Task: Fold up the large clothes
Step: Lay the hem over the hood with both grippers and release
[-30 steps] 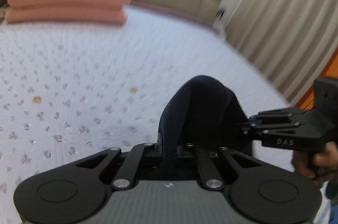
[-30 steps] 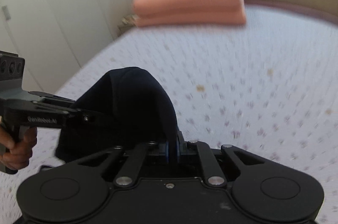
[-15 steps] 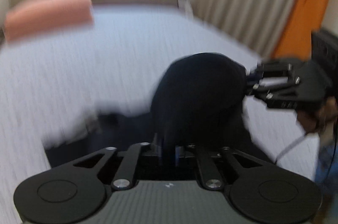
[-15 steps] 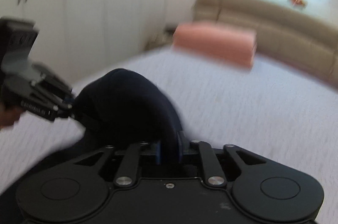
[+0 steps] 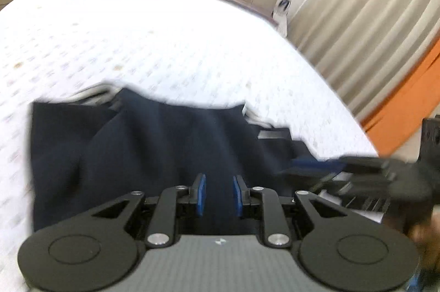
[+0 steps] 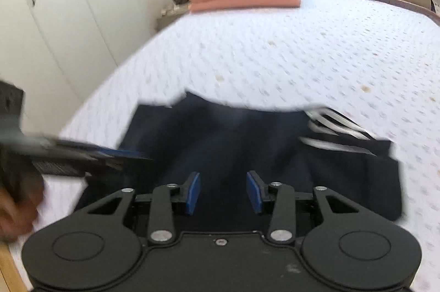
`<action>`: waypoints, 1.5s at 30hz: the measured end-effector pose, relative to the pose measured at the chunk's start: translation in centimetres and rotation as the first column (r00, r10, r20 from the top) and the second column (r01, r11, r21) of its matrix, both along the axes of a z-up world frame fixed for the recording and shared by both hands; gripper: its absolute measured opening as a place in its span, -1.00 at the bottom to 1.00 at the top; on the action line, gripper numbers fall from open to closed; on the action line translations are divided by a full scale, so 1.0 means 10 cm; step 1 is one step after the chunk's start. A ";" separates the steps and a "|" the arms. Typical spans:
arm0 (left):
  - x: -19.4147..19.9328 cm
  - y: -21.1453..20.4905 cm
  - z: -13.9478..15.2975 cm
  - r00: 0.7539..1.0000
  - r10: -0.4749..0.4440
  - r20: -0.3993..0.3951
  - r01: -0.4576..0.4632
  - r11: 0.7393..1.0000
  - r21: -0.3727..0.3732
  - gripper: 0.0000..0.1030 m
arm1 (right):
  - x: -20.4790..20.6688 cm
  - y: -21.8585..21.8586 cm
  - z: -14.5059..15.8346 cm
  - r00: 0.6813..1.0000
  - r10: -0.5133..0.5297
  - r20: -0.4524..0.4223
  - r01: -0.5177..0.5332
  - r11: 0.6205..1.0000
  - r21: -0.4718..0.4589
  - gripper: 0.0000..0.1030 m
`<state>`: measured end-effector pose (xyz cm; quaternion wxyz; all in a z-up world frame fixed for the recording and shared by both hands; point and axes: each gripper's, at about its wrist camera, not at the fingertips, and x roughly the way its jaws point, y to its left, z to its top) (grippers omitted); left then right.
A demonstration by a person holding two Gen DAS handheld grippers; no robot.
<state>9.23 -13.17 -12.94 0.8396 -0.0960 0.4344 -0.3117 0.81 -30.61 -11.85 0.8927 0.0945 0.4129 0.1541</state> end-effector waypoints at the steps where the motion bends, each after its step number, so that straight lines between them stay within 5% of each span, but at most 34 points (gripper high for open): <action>1: 0.08 -0.11 -0.07 1.000 0.000 -0.006 0.000 1.000 0.031 -0.62 | 0.10 0.11 -0.09 1.000 0.009 -0.022 -0.009 1.000 0.003 -0.13; 5: 0.22 -0.13 -0.44 0.998 0.043 -0.053 -0.034 0.986 0.164 -0.62 | 0.27 0.14 -0.61 0.987 -0.019 -0.161 0.000 0.993 -0.120 -0.36; 7: 0.09 0.18 -0.55 0.991 0.114 -0.063 -0.101 0.978 0.180 -0.94 | 0.14 -0.09 -0.79 0.979 -0.056 -0.195 0.023 0.986 -0.168 -0.75; 11: -0.03 0.76 -0.64 0.953 0.240 -0.185 -0.246 0.969 -0.013 -0.94 | -0.09 -0.53 -0.86 0.978 -0.056 -0.203 0.035 0.994 -0.105 -0.97; 14: -0.17 0.80 -0.57 0.943 0.280 -0.180 -0.289 0.957 -0.026 -0.93 | -0.03 -0.51 -0.71 0.982 -0.053 -0.180 0.028 0.990 -0.137 -0.88; 16: -0.25 0.79 -0.49 0.941 0.281 -0.188 -0.297 0.953 -0.061 -0.80 | -0.02 -0.46 -0.52 0.991 -0.036 -0.130 0.022 0.994 -0.105 -0.56; 22: -0.43 0.50 -0.29 0.972 0.181 -0.153 -0.208 0.960 -0.189 -0.76 | -0.04 -0.06 -0.18 0.998 0.056 -0.019 -0.056 0.998 -0.006 -0.50; 29: -0.74 0.36 -0.85 0.967 0.092 -0.237 -0.091 0.996 0.018 -0.90 | -0.43 0.25 -0.82 0.984 0.013 -0.178 -0.032 0.995 -0.099 -0.50; 32: -0.92 0.65 -0.90 0.953 0.104 -0.285 -0.124 0.991 -0.055 -0.93 | -0.70 0.19 -0.91 0.983 -0.050 -0.177 0.032 0.994 -0.104 -0.51; 35: -1.10 0.77 -0.79 0.961 0.080 -0.266 -0.076 0.997 0.024 -0.91 | -0.88 0.12 -0.81 0.962 -0.118 -0.247 0.083 0.985 -0.149 -0.50; 40: -1.52 1.06 -0.44 0.973 0.045 -0.227 -0.045 0.999 0.007 -0.77 | -1.26 -0.09 -0.46 0.960 -0.214 -0.180 0.176 0.963 -0.202 -0.50; 45: -1.83 1.21 -0.53 0.973 0.043 -0.229 -0.037 0.999 0.028 -0.75 | -1.57 -0.18 -0.70 0.954 -0.223 -0.201 0.172 0.955 -0.241 -0.50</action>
